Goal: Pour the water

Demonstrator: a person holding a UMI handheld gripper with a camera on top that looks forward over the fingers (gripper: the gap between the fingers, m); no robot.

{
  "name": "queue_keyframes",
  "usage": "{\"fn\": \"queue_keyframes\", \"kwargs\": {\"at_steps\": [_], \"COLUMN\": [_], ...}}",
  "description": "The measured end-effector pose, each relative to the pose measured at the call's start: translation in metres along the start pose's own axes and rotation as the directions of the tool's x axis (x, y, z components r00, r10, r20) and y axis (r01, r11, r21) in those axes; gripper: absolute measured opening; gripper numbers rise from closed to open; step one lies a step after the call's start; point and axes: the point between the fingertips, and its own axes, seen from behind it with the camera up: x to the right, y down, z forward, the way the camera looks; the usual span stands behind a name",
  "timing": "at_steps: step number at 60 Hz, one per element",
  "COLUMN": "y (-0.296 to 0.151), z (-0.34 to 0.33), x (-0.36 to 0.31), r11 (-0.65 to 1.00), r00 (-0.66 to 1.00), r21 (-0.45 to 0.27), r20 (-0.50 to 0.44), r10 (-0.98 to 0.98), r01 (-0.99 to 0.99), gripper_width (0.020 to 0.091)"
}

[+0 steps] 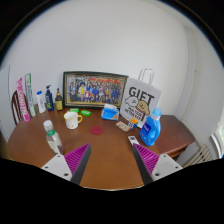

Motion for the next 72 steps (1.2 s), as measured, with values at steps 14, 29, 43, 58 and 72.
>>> {"fn": "queue_keyframes", "kwargs": {"at_steps": [14, 29, 43, 58, 72], "y": [0.037, 0.076, 0.073, 0.065, 0.059], "z": [0.004, 0.024, 0.074, 0.152, 0.176], "x": [-0.036, -0.156, -0.257, -0.287, -0.296], "r11": [0.999, 0.997, 0.999, 0.992, 0.979], "r00": [1.0, 0.984, 0.957, 0.961, 0.96], "r21": [-0.047, -0.068, 0.026, 0.098, 0.175], "r20": [0.019, 0.171, 0.288, 0.273, 0.275], "r10": [-0.015, 0.058, 0.029, 0.05, 0.05], "r01": [0.016, -0.047, -0.038, -0.08, -0.101], "gripper_width": [0.0856, 0.0862, 0.086, 0.0793, 0.0533]}}
